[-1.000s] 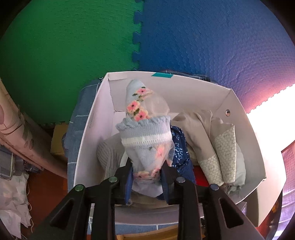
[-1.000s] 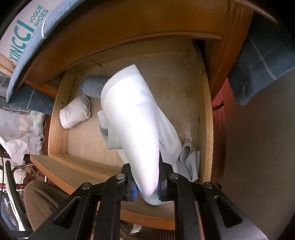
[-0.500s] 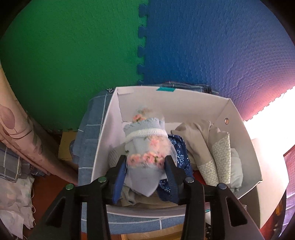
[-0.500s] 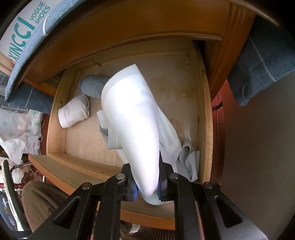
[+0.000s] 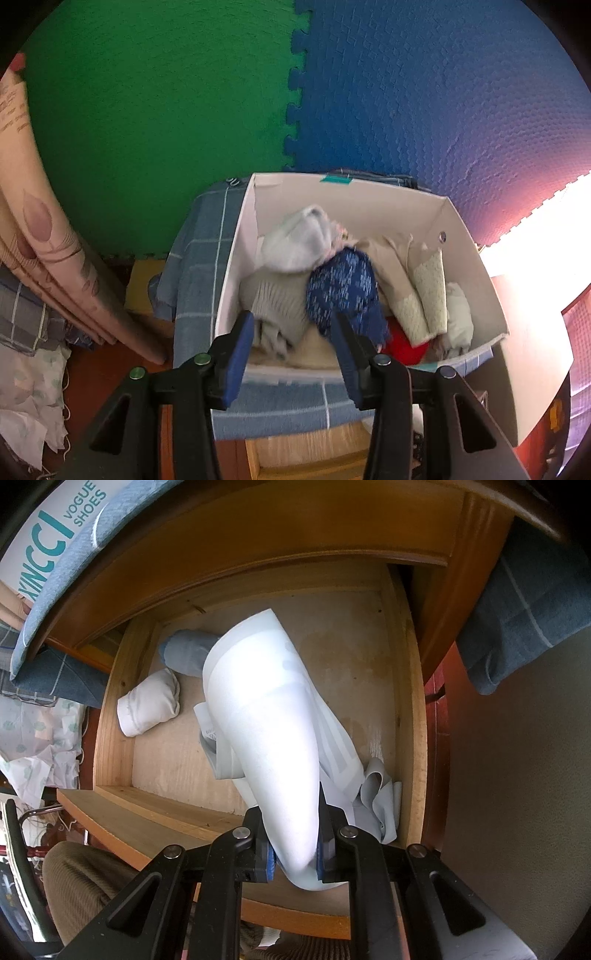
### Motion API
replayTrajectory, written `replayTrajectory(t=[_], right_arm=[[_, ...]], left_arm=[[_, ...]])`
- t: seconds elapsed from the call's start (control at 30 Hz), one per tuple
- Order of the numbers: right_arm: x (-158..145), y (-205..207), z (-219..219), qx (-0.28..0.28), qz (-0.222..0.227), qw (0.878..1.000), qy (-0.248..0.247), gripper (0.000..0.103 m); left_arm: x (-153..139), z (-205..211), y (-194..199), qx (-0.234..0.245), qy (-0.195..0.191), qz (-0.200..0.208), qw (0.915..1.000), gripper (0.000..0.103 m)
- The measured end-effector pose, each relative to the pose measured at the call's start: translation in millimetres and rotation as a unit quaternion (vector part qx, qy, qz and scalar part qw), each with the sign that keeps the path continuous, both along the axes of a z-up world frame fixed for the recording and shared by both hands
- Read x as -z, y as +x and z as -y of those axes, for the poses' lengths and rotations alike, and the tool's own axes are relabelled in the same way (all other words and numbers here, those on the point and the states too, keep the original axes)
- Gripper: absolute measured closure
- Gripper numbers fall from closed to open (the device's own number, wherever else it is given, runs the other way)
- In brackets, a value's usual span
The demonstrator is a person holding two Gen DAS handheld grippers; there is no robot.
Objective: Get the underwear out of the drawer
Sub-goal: 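Move the left tool back to the drawer while the right tool lifts the white padded item toward the box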
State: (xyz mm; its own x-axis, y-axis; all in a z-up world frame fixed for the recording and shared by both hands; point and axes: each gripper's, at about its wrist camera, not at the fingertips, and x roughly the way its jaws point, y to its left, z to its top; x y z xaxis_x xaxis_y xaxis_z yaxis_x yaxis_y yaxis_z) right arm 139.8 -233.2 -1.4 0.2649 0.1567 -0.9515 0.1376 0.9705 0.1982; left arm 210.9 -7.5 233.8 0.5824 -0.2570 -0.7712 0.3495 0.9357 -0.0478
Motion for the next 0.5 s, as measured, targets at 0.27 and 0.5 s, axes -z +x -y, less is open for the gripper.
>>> replayTrajectory(t=[0.27, 0.5], right_arm=[[-9, -4, 6, 0.01, 0.025, 1.0, 0.006, 0.089], [-20, -7, 5, 0.005, 0.046, 0.999, -0.005, 0.089]], left_arm=[[27, -38, -56, -0.038, 0.017, 0.019, 0.999, 0.051], [78, -66, -98, -0.089, 0.021, 0.035, 0.9952, 0.051]])
